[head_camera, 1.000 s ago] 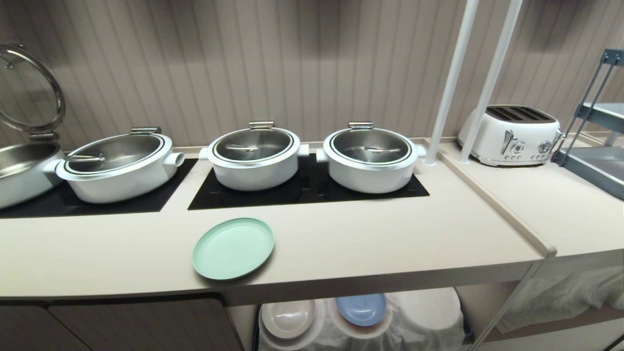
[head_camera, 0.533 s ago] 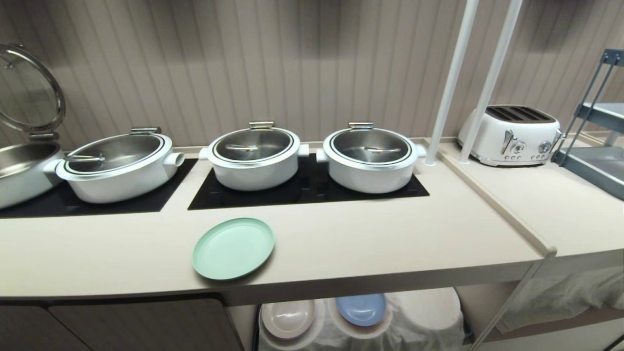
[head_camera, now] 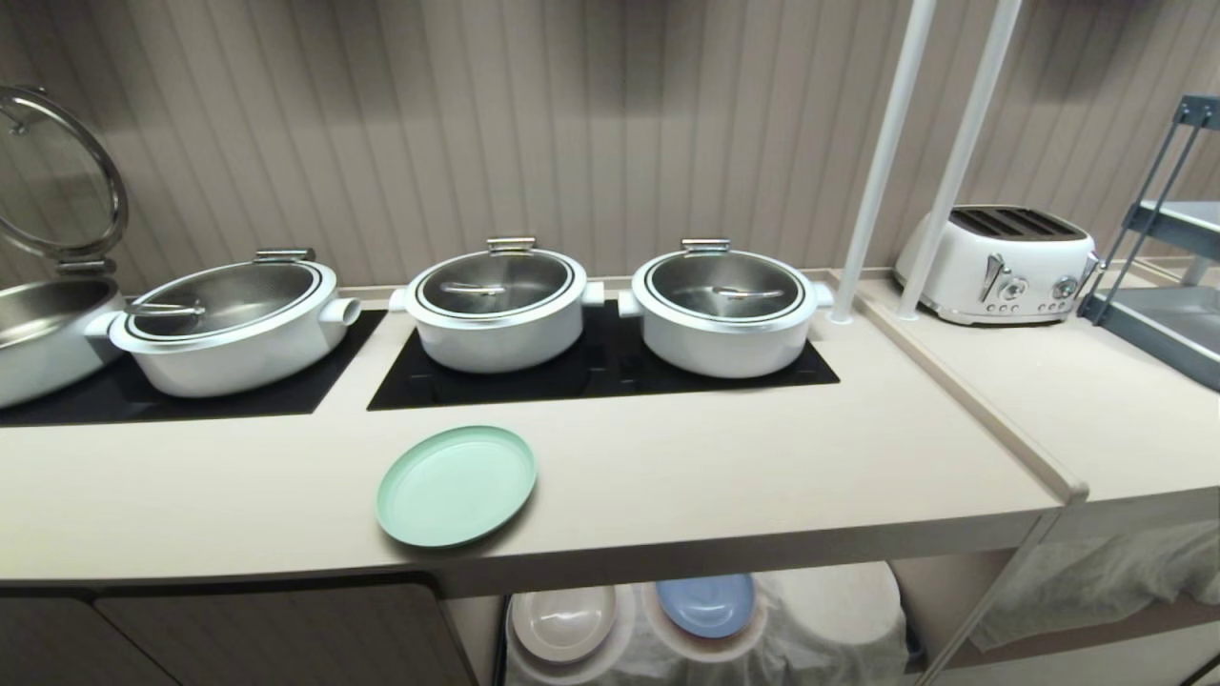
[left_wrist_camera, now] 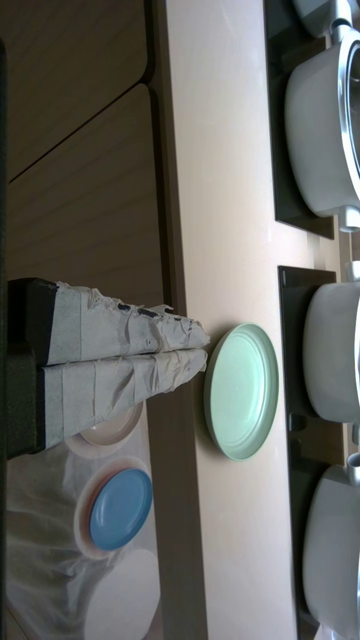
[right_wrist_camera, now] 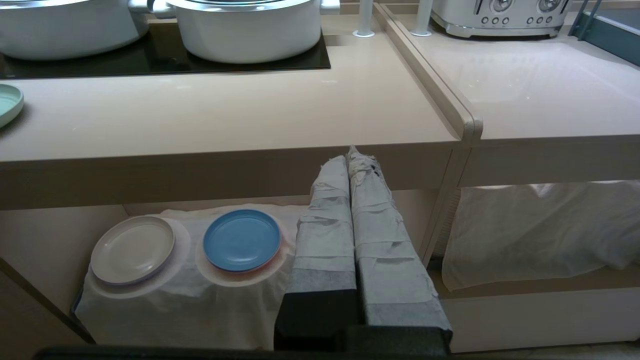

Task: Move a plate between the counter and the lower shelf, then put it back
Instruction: Pick up the plate

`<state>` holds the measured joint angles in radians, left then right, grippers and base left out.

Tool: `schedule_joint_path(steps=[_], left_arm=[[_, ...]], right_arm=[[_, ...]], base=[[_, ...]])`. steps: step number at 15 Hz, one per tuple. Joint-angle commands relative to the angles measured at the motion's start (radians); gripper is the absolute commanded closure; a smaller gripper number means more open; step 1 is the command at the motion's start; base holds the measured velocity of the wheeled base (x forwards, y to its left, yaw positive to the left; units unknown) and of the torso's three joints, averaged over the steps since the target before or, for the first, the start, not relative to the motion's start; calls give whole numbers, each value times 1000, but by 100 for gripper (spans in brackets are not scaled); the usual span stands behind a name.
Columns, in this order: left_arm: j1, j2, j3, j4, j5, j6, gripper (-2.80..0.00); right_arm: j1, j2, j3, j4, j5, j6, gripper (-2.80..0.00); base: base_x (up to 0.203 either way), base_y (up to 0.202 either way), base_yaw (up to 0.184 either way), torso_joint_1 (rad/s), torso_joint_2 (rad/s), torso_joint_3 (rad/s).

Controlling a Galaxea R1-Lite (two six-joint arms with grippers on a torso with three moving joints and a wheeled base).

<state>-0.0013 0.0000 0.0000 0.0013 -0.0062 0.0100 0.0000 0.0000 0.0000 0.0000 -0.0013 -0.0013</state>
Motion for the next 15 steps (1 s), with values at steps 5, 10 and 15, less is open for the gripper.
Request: schedule_joint_path(steps=[5,10,15], left_arm=[[0,0,0,-3,-6,41,0],[0,0,-37,1,-41,76,0],[1,17,-181,113,-156,74,0]], right_arm=[[0,0,0,0,0,0,0],[0,0,0,0,0,0,0],[0,0,0,0,1,0,0]], base=[[0,0,0,0,0,0],[0,0,0,0,0,0],[0,0,0,0,0,0]])
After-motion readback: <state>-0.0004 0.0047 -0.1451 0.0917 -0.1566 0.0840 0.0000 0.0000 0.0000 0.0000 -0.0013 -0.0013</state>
